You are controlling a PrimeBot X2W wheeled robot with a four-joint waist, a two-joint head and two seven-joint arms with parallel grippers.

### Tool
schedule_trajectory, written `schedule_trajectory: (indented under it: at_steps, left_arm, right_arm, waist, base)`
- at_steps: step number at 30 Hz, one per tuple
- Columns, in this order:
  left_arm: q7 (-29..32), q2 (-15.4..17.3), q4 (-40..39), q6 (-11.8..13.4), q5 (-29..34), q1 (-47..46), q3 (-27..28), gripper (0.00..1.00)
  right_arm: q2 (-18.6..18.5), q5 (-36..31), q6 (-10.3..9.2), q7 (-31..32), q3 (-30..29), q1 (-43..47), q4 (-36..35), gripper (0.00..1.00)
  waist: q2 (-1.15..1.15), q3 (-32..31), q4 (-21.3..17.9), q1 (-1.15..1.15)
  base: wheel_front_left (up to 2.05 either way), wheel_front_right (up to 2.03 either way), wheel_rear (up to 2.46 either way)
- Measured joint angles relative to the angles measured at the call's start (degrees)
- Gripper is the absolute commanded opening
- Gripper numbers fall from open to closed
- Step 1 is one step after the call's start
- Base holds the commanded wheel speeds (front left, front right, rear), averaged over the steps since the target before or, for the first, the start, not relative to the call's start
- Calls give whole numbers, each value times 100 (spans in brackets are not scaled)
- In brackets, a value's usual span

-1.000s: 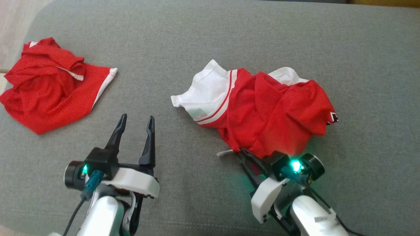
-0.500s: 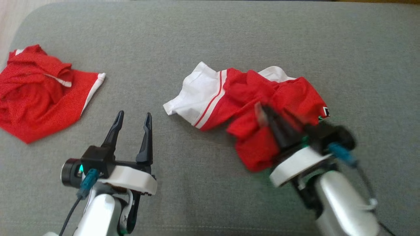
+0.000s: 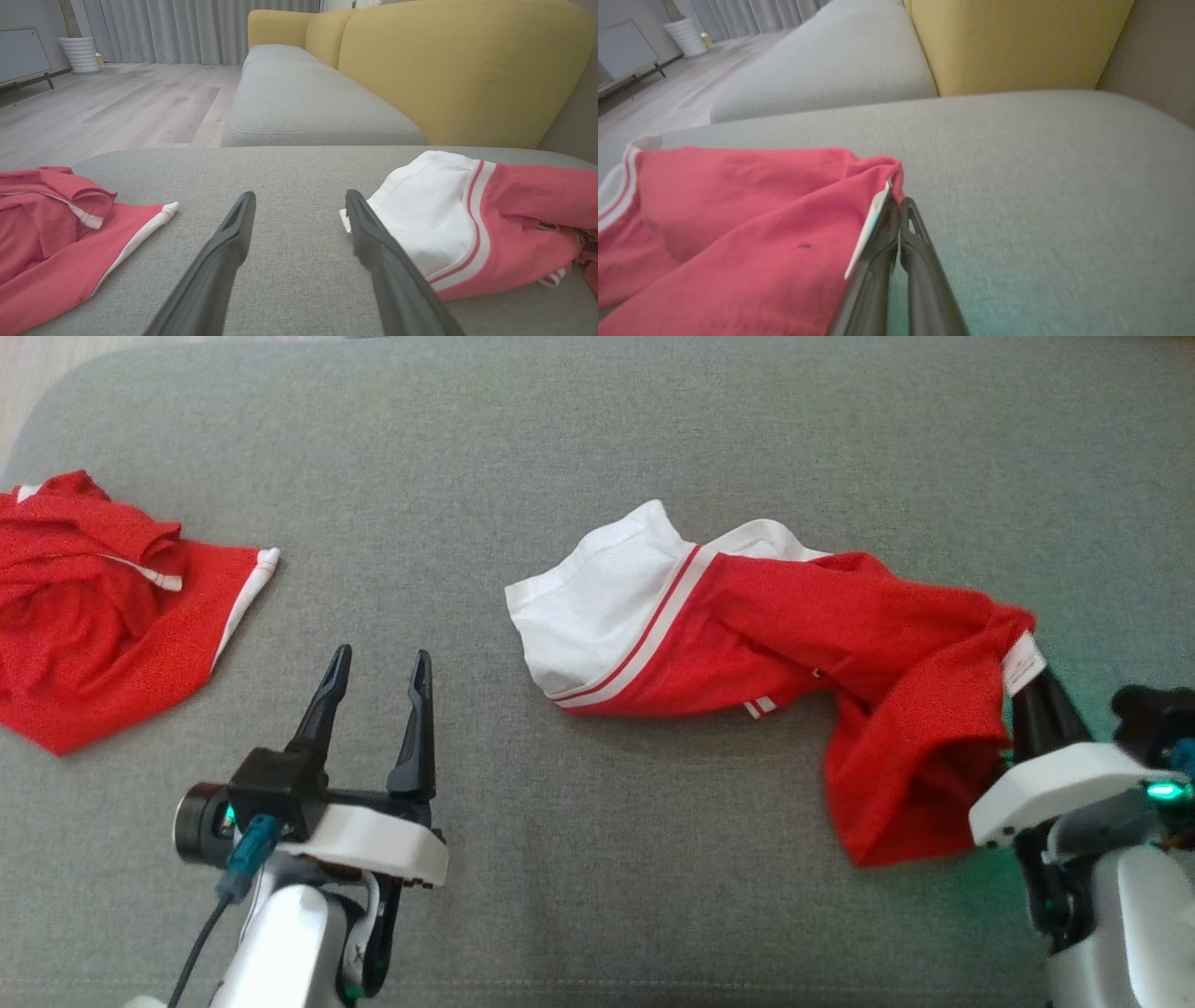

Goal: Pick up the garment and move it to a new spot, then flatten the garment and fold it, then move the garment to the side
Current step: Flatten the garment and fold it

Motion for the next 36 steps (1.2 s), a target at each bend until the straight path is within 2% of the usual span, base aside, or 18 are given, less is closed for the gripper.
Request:
schedule_trajectory:
  at_steps: [1,2,3,10,16,23,29,36]
  left_arm:
    - [0,-8,1,-1,1,0,2,100]
    - [0,-12,4,-9,1,-1,8,100]
    - [0,-13,11,-29,1,-1,13,100]
    - [0,-22,42,-48,52,3,64,100]
    - [0,-14,56,-52,60,86,199,100]
    - [0,12,54,-49,103,380,222,100]
    - [0,87,57,-44,103,592,234,100]
    - [0,140,56,-24,103,693,244,100]
  right_arm:
    - [0,-1,0,38,-44,0,129,0]
    - [3,-2,0,59,-68,-1,255,37]
    - [16,19,0,45,-69,-2,346,100]
    - [31,89,0,-378,-191,-28,447,100]
    - [23,-237,0,-683,-187,-11,-549,100]
    - [24,-592,0,-548,303,558,-1492,100]
    - [32,-690,0,-372,558,1260,-1736,100]
    - [33,-505,0,-336,619,1412,-1809,100]
  waist:
    - [0,13,4,0]
    - [0,19,9,0]
    - [0,25,12,0]
    - [0,-47,-26,0]
    - [0,-255,-104,0]
    - [0,-522,-169,0]
    - [0,-700,-224,0]
    - [0,-760,-287,0]
  base:
    - [0,0,0]
    - [0,0,0]
    - [0,0,0]
    - [0,0,0]
    - [0,0,0]
    - [0,0,0]
    - [0,0,0]
    - [0,0,0]
